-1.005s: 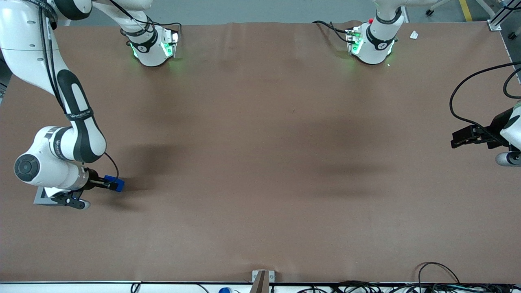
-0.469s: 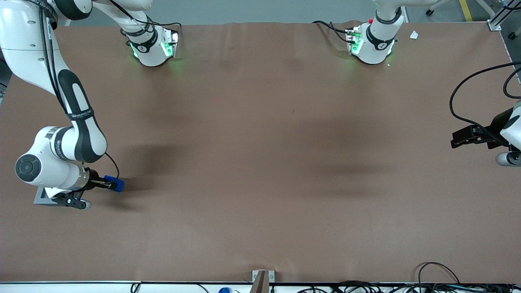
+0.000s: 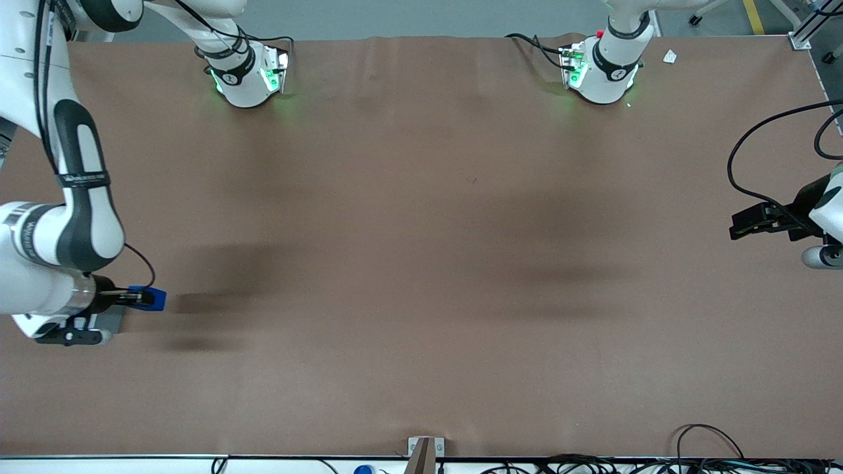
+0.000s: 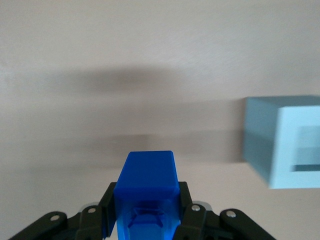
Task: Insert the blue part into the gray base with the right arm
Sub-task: 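Lift the blue block and carry it over the gray base, then lower the blue block into the gray base's opening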
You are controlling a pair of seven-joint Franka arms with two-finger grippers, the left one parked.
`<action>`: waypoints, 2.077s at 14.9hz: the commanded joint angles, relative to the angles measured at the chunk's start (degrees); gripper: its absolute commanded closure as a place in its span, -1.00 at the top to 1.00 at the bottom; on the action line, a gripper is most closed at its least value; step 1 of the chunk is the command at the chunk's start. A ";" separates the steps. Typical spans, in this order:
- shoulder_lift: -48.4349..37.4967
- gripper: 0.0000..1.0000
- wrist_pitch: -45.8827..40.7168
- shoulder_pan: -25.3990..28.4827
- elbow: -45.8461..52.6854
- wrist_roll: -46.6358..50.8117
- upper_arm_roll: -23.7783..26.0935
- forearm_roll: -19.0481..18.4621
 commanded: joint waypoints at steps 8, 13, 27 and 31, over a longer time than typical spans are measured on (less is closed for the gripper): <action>8.55 -0.99 -19.56 -8.60 25.06 -9.70 0.54 -0.69; 12.77 -0.99 -10.95 -10.54 25.76 -7.51 0.63 -0.52; 14.61 -0.99 -11.11 -9.84 25.94 -8.21 -1.74 -2.45; 14.88 -0.99 -11.11 -9.75 25.94 -8.21 -1.65 -2.45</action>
